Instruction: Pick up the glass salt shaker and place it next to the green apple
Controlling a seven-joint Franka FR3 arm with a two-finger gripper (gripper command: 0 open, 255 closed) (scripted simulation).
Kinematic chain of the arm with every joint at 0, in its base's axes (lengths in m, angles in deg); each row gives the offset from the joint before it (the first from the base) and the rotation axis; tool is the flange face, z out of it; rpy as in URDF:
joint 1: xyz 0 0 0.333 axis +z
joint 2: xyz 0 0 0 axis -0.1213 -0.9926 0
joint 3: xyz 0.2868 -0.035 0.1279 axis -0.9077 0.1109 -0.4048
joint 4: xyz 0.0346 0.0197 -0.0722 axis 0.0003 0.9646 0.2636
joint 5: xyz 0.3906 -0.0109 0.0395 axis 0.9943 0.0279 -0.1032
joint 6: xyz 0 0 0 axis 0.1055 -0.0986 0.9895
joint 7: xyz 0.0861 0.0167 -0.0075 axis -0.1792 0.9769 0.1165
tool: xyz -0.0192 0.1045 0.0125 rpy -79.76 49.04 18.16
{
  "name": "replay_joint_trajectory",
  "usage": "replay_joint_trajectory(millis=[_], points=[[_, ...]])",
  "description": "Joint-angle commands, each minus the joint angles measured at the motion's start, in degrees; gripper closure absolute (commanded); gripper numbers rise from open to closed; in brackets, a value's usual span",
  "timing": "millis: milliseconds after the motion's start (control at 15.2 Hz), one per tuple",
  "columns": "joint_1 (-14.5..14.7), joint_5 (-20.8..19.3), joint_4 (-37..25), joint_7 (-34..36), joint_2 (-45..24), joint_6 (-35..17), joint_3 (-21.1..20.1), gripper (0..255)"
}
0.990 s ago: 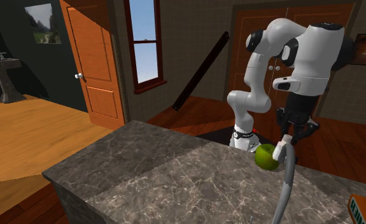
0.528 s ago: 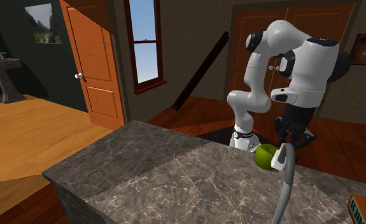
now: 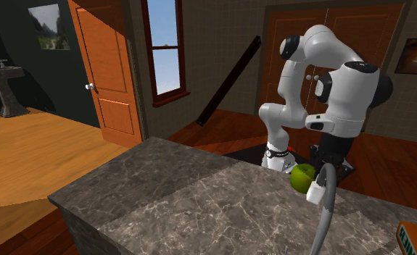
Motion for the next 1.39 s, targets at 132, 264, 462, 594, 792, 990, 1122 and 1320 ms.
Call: replay_joint_trajectory(millis=[132,264,462,594,792,990,1122,1320], points=[[0.0,-0.3,2.2,0.4,-1.2,-3.3,-0.6,255],[-0.1,-0.5,3.2,0.6,-1.9,-4.9,-0.9,255],[-0.2,-0.9,4.6,1.0,-3.0,-7.4,-1.3,255],[-0.2,-1.2,5.5,1.3,-3.8,-9.1,-1.6,255],[-0.4,-1.9,6.8,1.9,-5.2,-11.6,-2.1,255],[-0.4,-2.0,7.0,2.0,-5.5,-11.9,-2.1,255],[-0.4,-2.0,7.0,2.0,-5.5,-11.9,-2.1,255],[-0.4,-2.0,7.0,2.0,-5.5,-11.9,-2.1,255]])
